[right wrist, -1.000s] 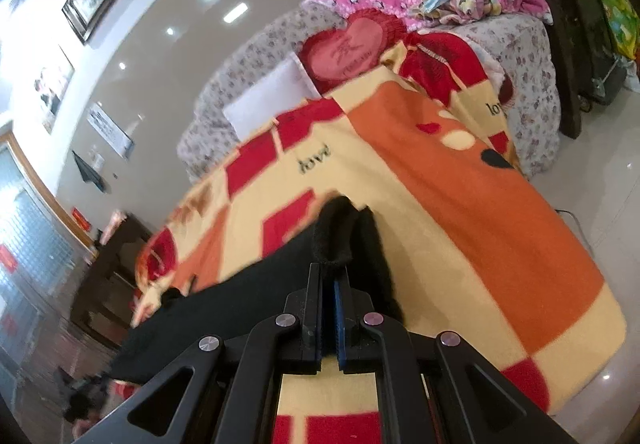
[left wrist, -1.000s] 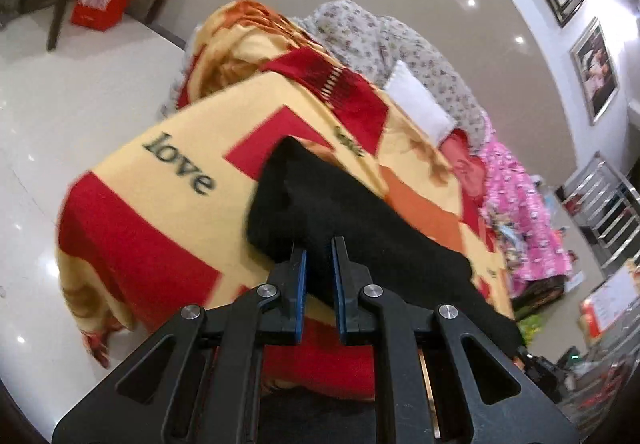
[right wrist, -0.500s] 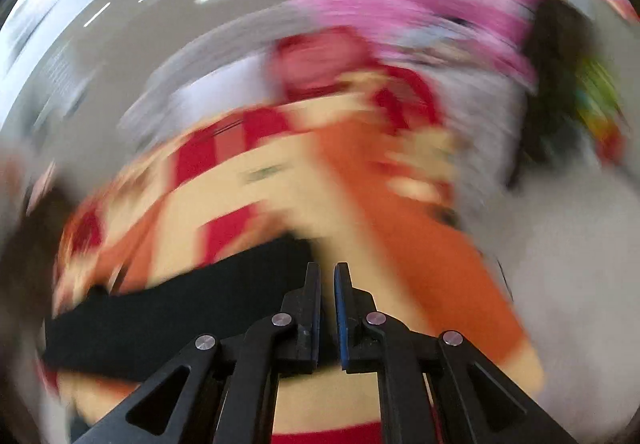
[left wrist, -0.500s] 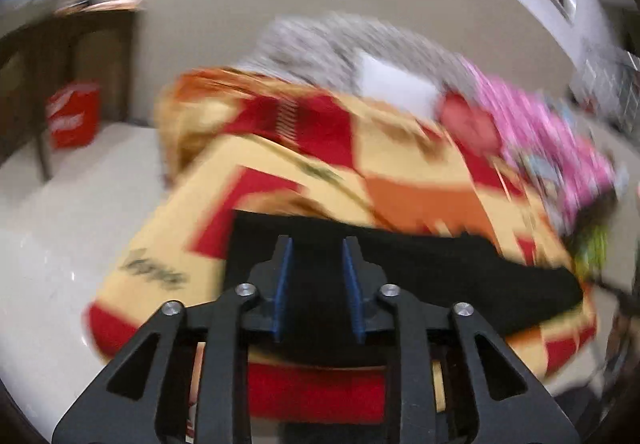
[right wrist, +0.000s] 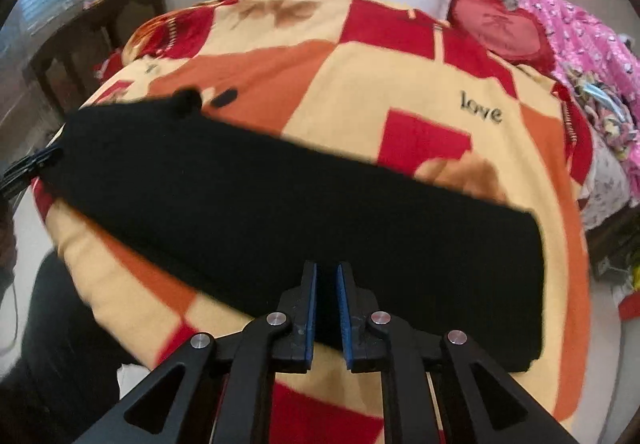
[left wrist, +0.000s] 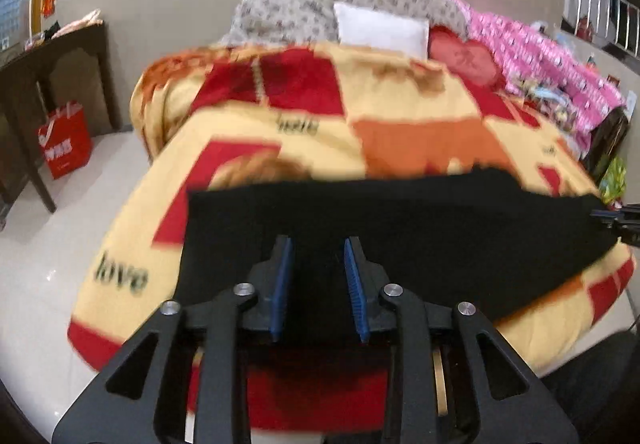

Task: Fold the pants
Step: 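Lay the folded black pants flat on the blanket and open both tools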

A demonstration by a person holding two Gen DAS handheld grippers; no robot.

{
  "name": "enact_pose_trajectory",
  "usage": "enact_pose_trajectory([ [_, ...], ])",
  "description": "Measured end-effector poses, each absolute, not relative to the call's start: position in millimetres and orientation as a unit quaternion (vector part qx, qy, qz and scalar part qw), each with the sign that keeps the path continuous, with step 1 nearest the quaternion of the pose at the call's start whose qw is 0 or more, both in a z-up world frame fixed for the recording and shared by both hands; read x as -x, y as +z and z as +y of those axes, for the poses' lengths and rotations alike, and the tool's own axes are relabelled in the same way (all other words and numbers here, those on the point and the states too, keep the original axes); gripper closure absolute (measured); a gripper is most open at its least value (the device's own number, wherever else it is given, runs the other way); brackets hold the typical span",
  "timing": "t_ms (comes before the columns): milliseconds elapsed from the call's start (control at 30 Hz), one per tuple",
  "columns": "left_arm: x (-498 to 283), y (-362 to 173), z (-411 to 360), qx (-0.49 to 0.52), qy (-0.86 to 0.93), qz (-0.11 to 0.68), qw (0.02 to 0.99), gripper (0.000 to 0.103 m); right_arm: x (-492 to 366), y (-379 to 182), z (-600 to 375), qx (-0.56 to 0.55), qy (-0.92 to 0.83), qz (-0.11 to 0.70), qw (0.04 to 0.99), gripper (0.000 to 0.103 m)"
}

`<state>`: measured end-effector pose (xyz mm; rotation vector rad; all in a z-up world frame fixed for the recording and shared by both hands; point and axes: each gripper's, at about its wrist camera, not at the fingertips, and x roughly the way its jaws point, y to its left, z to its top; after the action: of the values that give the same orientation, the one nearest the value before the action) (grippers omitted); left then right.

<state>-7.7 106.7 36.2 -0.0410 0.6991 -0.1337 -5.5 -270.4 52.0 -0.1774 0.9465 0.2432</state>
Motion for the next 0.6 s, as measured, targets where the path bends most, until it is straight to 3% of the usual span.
enact_pose_trajectory([
  [67, -8.8, 37.2, 99.1, 0.019, -0.060, 0.350, 0.935, 0.067, -10.3, 64.4, -231.6, 0.088, 0.151, 0.432, 0.885, 0.092],
  [167, -31.2, 10.4, 97.9, 0.019, -0.010, 0.405, 0.914, 0.065, -37.0, 65.3, -161.7, 0.099, 0.204, 0.417, 0.880, 0.092],
  [267, -20.9, 6.2, 96.5, -0.003, -0.009, 0.366, 0.931, 0.062, -64.6, 46.2, -117.9, 0.130, 0.193, 0.436, 0.870, 0.091],
  [433, -20.2, 7.2, 101.2, 0.009, -0.015, 0.371, 0.928, 0.062, -85.5, 33.5, -120.2, 0.098, 0.172, 0.460, 0.866, 0.091],
  [600, -6.0, 16.3, 97.3, 0.032, -0.005, 0.349, 0.937, 0.062, -41.0, 50.4, -149.7, 0.116, 0.181, 0.411, 0.886, 0.088],
])
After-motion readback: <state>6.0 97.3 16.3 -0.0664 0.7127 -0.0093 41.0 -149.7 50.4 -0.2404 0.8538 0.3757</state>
